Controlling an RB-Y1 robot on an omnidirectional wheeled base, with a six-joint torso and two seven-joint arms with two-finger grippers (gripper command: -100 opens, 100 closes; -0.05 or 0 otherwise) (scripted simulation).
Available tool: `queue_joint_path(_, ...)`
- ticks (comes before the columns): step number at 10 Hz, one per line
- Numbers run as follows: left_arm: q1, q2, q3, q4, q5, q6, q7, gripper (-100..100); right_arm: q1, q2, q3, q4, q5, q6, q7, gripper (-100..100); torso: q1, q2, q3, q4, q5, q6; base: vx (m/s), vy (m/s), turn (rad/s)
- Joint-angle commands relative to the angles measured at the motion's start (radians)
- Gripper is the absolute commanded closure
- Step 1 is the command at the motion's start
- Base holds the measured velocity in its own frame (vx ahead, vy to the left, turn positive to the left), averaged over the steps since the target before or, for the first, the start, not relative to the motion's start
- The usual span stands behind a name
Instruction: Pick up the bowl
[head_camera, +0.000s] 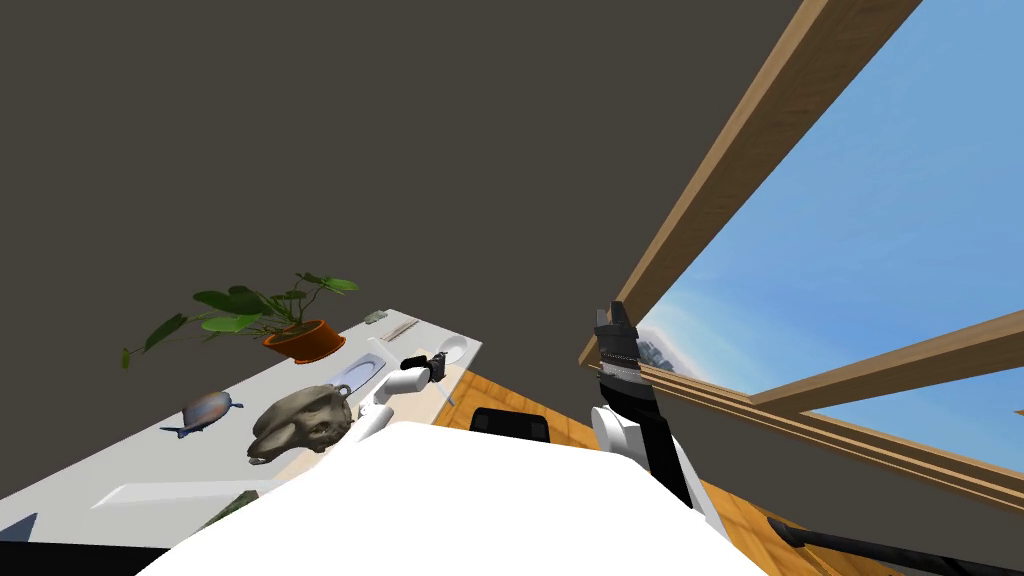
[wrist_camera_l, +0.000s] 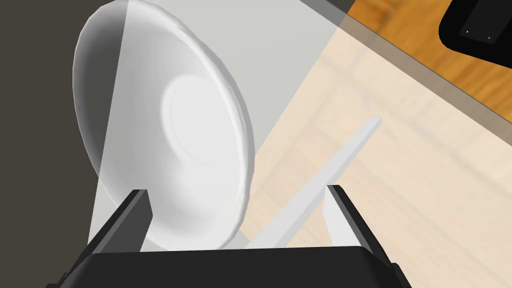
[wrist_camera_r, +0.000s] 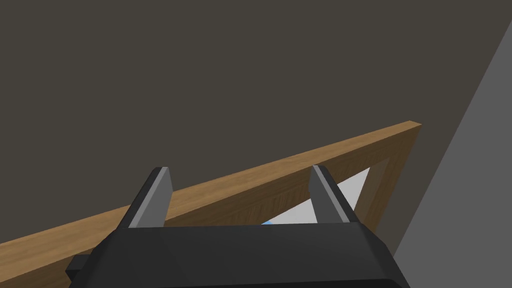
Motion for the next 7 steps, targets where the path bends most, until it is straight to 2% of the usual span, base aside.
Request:
queue_joint_path(1,0.005,0.008,-0.002,0.025,0.013,0.03,-0.018,-100,0.0,0.0,0.0,0.0,0.0,0.0,0.0,0,0.0,0.0,0.0,0.0,0.0,0.0,0.114,-0.009,-0.085)
queue_joint_path(2,0.003,0.008,-0.002,0.025,0.015,0.009,-0.014,-100,0.0,0.0,0.0,0.0,0.0,0.0,0.0,0,-0.001,-0.002,-0.001,0.0,0.0,0.0,0.058,-0.005,-0.013)
queue_joint_path(3,0.003,0.009,-0.002,0.027,0.017,0.011,-0.018,0,0.0,0.0,0.0,0.0,0.0,0.0,0.0,0,-0.001,0.001,0.0,0.0,0.0,0.0,0.009,0.0,0.003)
queue_joint_path(4,-0.008,-0.005,-0.005,0.063,0.007,-0.017,-0.021,-100,0.0,0.0,0.0,0.0,0.0,0.0,0.0,0,-0.001,0.003,0.002,0.001,0.0,0.0,0.015,0.016,-0.025)
queue_joint_path(6,-0.019,-0.019,-0.008,0.099,-0.002,-0.045,-0.024,-100,0.0,0.0,0.0,0.0,0.0,0.0,0.0,0,0.001,0.004,0.002,0.001,0.0,0.0,0.026,0.034,-0.023)
queue_joint_path(7,-0.016,-0.014,-0.008,0.092,0.002,-0.038,-0.024,-100,0.0,0.0,0.0,0.0,0.0,0.0,0.0,0,0.002,0.003,0.002,0.001,0.0,0.0,0.012,0.016,-0.005)
